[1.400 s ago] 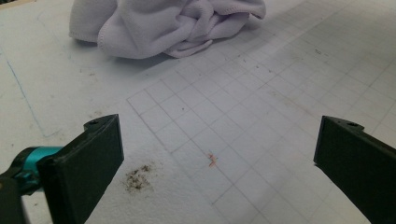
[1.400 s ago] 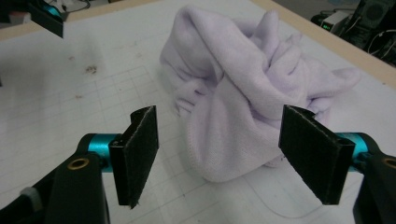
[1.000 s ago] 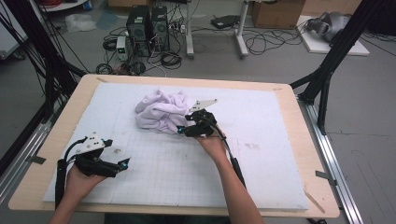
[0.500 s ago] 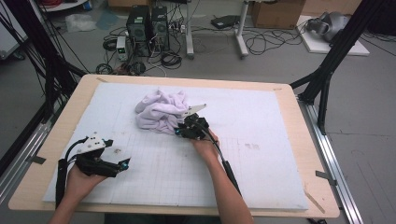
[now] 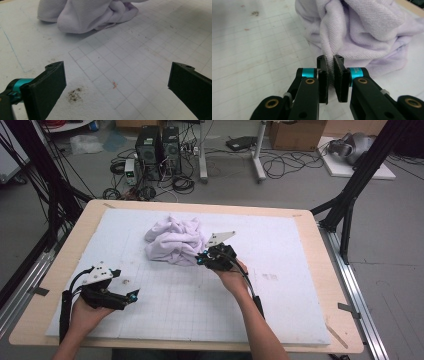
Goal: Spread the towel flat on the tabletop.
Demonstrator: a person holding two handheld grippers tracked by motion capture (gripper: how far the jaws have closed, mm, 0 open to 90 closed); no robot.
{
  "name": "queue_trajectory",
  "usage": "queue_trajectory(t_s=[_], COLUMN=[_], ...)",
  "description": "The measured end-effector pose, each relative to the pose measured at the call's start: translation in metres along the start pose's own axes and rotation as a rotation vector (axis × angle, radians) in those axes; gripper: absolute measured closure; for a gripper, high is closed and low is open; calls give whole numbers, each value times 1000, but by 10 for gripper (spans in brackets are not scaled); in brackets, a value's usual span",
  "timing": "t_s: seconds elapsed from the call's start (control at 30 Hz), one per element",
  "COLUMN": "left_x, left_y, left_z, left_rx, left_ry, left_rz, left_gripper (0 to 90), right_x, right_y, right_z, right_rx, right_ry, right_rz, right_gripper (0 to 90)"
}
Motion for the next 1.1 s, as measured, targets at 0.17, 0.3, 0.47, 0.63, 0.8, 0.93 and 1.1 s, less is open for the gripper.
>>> queue_trajectory(t_s=[0.17,0.3,0.47,0.63,0.8,0.93,1.1], left_x=[0,0,-1,0,1,5,9], left_y=[-1,-2,-4,-5,-8,-13,-17], left_z=[1,1,2,2,4,6,10], left_rx=[2,2,7,9,16,26,39], left_ry=[-3,-5,-10,-9,-8,-3,-3], left_rz=[1,1,-1,-5,-17,-29,-49], left_gripper=[24,26,26,26,33,34,86], right_x=[-23,-43,-65,-90,-105,-103,-115], right_y=[11,23,34,53,73,85,78], right_z=[0,-4,-11,-32,-55,-65,-58], right_rx=[-46,-72,-95,-103,-65,-67,-41], right_ry=[-10,-28,-28,-2,-4,29,-52], right_rz=[21,34,48,68,113,163,167], right_gripper=[837,838,838,838,837,726,593])
Point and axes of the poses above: each handheld gripper's, and its own axes: x roughly forward along the jaws, z roughly out of its top, y roughly to its left, the point moved 2 cm from there along x, roughly forward along the jaws, and after that the axes turned 2 degrees about -x, right-handed, at the moved point
